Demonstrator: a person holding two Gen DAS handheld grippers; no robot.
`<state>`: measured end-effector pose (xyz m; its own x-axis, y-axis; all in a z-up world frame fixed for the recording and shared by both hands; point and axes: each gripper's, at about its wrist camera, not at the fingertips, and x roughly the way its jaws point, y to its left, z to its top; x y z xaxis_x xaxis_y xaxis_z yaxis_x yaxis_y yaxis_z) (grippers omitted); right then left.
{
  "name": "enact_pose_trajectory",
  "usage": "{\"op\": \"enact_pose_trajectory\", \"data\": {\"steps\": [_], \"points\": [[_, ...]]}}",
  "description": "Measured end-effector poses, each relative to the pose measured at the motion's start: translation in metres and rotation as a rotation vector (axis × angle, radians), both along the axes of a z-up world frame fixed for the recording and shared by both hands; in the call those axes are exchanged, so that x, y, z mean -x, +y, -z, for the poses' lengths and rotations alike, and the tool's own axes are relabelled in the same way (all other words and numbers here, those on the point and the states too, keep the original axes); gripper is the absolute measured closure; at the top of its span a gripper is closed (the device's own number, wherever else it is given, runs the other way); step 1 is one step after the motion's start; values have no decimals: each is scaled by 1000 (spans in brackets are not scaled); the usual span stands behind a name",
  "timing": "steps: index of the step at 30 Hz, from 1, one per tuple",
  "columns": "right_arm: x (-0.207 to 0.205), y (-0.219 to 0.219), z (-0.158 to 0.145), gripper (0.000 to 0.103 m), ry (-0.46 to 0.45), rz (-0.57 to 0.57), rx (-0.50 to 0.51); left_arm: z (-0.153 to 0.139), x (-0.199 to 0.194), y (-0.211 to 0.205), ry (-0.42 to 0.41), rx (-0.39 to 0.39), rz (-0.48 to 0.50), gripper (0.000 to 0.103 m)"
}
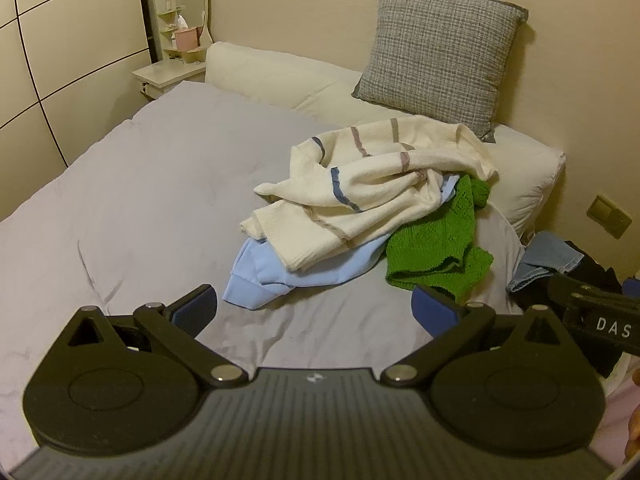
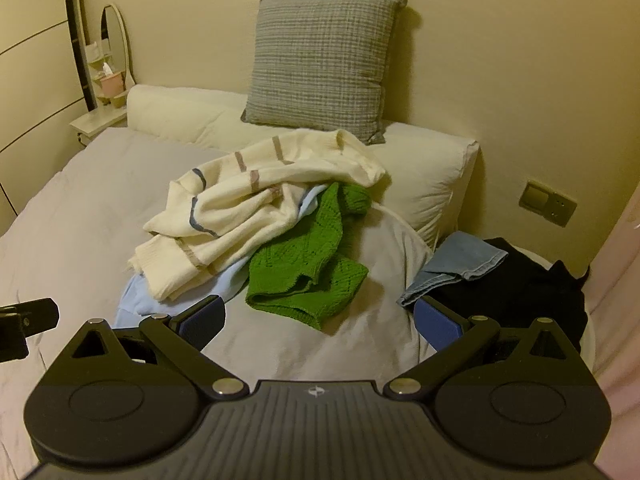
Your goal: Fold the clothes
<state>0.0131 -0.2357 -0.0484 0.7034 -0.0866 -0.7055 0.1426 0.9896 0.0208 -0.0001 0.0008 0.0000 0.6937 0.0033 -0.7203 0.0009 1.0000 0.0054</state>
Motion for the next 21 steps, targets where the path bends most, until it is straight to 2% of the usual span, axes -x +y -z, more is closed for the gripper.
{"op": "enact_pose_trajectory", "data": {"steps": [8,21], "points": [[6,11,-5,0,-5,16,5,0,4,14,-2,-4,12,0],[14,8,-6,0,-13,25,-8,1,11,7,0,-2,33,0]]}}
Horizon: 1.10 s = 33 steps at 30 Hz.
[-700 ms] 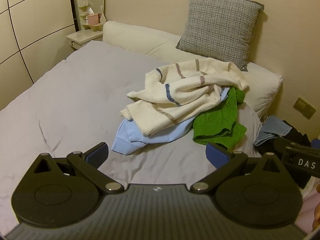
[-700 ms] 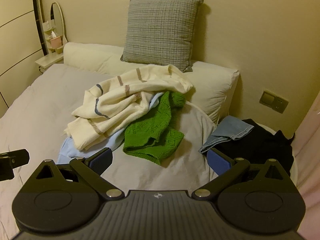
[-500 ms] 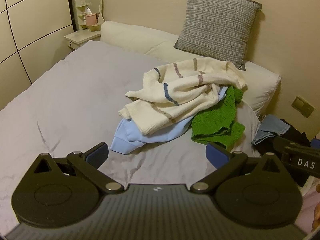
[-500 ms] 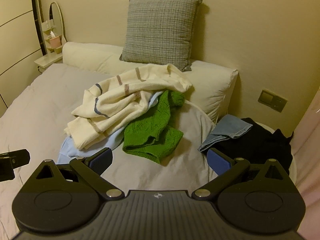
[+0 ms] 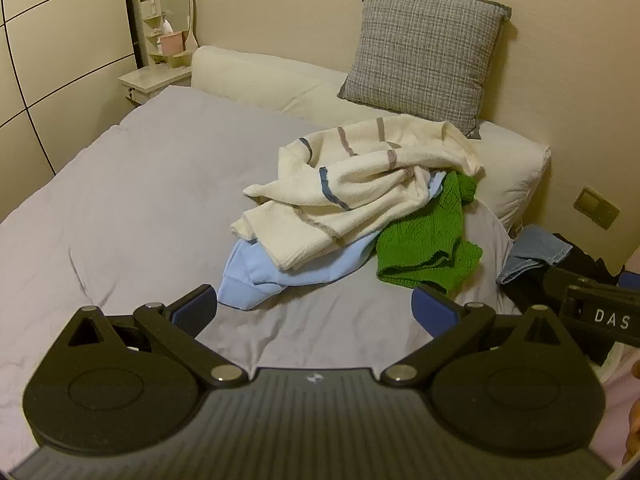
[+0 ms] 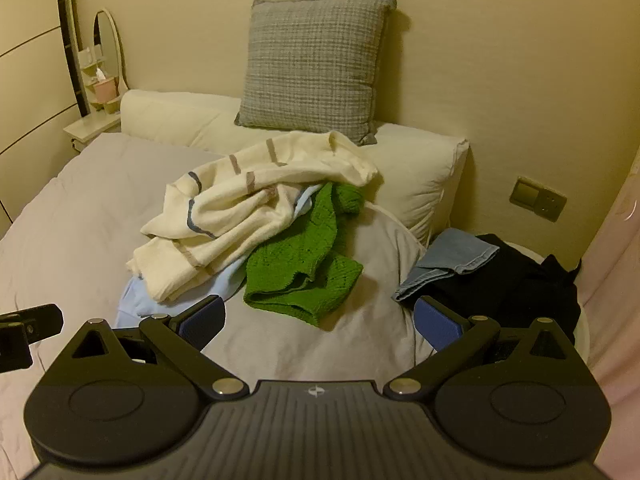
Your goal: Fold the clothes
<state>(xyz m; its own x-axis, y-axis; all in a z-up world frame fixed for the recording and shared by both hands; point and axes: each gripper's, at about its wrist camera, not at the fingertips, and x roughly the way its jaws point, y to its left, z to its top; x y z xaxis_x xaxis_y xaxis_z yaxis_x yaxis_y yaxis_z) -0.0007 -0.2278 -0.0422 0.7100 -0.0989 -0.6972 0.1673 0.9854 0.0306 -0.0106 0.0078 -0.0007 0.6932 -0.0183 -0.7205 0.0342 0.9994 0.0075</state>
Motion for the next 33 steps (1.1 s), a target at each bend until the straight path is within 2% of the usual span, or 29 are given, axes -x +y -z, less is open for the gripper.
{"op": "enact_pose_trajectory", "data": {"steps": [19,33], "points": [[2,18,-1,0,0,12,16,8,-3,25,32,45,27,0],[-2,21,8,0,19,48,17,15,-14,30,44,21,77,1]]}}
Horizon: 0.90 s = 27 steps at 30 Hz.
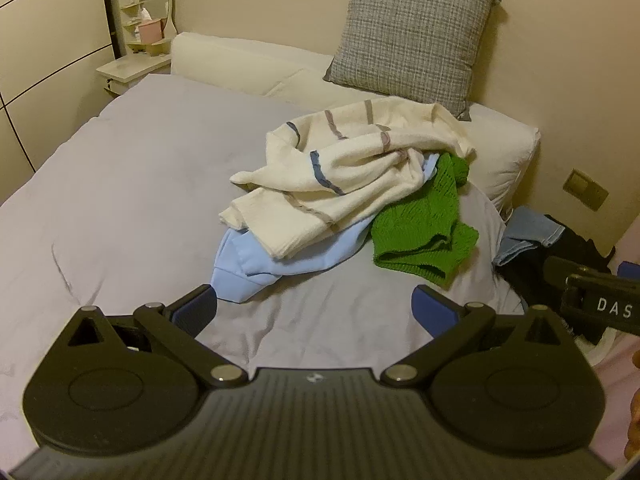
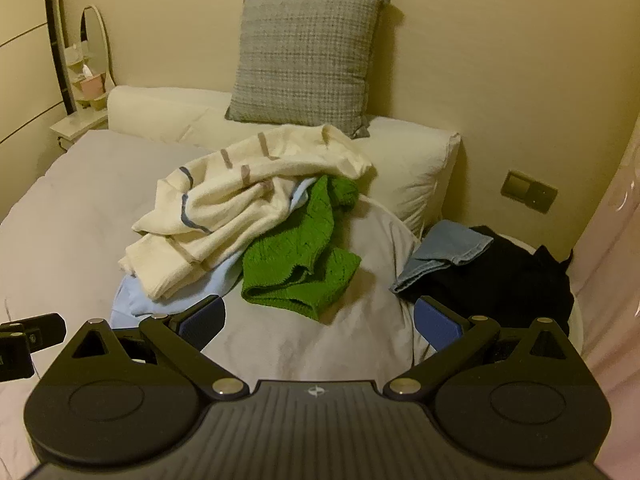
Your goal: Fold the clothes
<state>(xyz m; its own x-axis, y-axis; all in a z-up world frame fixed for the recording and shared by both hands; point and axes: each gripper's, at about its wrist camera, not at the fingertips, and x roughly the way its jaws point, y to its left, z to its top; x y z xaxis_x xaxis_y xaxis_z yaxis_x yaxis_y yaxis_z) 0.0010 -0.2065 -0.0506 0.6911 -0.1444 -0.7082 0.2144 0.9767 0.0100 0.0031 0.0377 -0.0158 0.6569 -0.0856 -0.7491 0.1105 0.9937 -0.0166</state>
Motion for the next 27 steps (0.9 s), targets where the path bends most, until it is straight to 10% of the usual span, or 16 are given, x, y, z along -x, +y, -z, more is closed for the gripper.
{"op": "enact_pose_trajectory", "data": {"steps": [27], "points": [[-93,-40,45,1,90,-56,-114,42,-89,-27,67,1,-11,1]]}}
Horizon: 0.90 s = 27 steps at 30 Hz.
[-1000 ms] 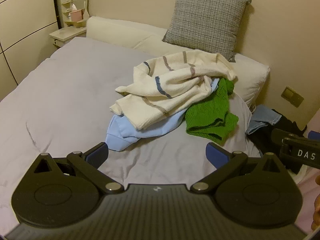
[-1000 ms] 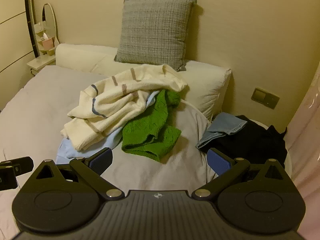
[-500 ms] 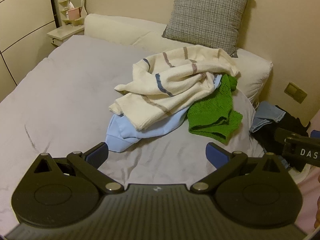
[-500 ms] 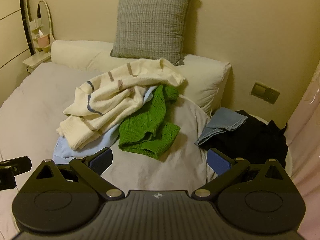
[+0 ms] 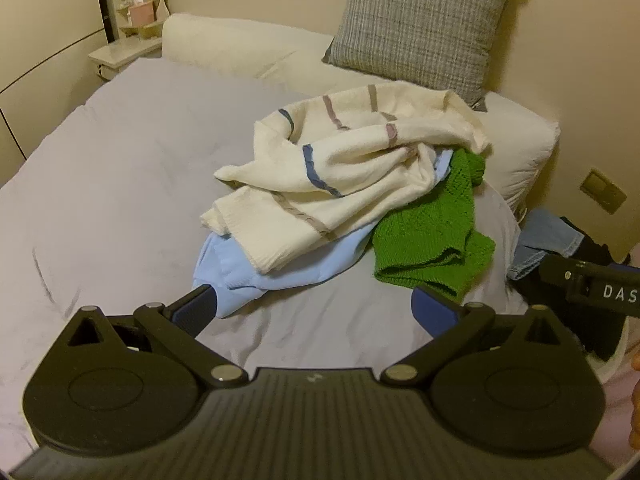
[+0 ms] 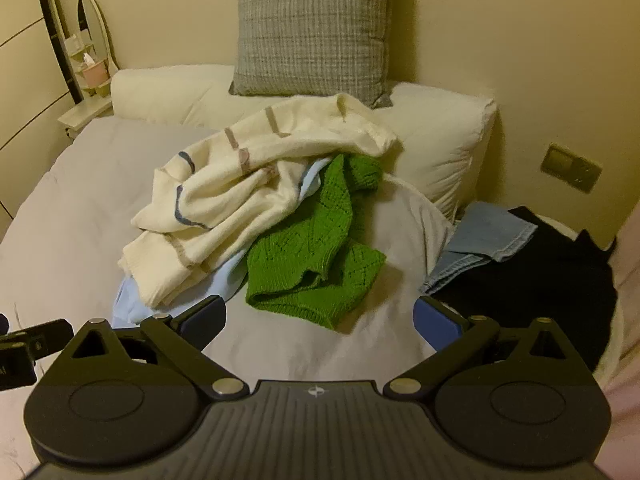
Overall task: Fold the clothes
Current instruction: 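Reach into the pile and grasp the cream striped sweater with both tools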
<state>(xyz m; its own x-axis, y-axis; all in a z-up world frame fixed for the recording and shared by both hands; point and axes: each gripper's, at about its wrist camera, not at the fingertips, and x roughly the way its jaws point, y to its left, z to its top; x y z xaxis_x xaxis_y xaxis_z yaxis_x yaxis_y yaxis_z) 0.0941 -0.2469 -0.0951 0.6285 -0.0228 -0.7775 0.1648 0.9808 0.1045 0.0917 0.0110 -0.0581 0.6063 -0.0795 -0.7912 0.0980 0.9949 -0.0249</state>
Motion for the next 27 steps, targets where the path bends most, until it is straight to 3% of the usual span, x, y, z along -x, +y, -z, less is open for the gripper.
{"op": "enact_pose_trajectory", "data": {"steps": [13,18,27], "points": [[-117,-60,54,17,110,-56,-57,52,-109,-52,94,9,-27,1],[-158,-76,69,22,112,-92,-144,70,-142,-61,111,-5,-40,2],[-234,-111,98,22,94,-51,-336,101,-183,-81,78,-164,10,4]]}}
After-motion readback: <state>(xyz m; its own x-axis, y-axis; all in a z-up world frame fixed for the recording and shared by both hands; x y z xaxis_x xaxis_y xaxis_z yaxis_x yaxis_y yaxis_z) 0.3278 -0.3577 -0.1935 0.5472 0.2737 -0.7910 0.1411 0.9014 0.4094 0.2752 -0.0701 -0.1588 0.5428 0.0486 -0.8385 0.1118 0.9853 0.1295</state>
